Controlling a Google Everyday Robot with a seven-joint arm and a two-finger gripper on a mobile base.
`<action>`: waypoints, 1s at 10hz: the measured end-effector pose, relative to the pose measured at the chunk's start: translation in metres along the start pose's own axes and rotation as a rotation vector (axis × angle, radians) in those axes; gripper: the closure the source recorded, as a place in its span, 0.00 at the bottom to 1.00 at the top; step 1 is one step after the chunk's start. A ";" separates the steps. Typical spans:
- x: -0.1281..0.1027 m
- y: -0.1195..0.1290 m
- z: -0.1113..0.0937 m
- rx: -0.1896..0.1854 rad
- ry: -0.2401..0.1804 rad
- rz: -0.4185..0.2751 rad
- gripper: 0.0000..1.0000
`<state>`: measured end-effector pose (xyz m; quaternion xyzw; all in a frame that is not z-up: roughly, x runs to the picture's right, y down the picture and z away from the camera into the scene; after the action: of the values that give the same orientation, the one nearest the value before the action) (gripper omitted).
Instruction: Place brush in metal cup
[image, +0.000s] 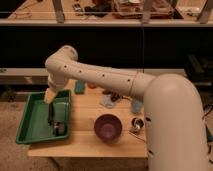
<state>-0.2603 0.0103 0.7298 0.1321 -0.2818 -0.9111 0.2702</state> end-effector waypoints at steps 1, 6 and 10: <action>0.001 -0.015 0.002 0.011 -0.002 -0.034 0.20; 0.012 -0.107 0.038 0.087 -0.058 -0.208 0.20; 0.023 -0.129 0.099 0.104 -0.136 -0.129 0.20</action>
<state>-0.3717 0.1305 0.7324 0.1018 -0.3375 -0.9176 0.1838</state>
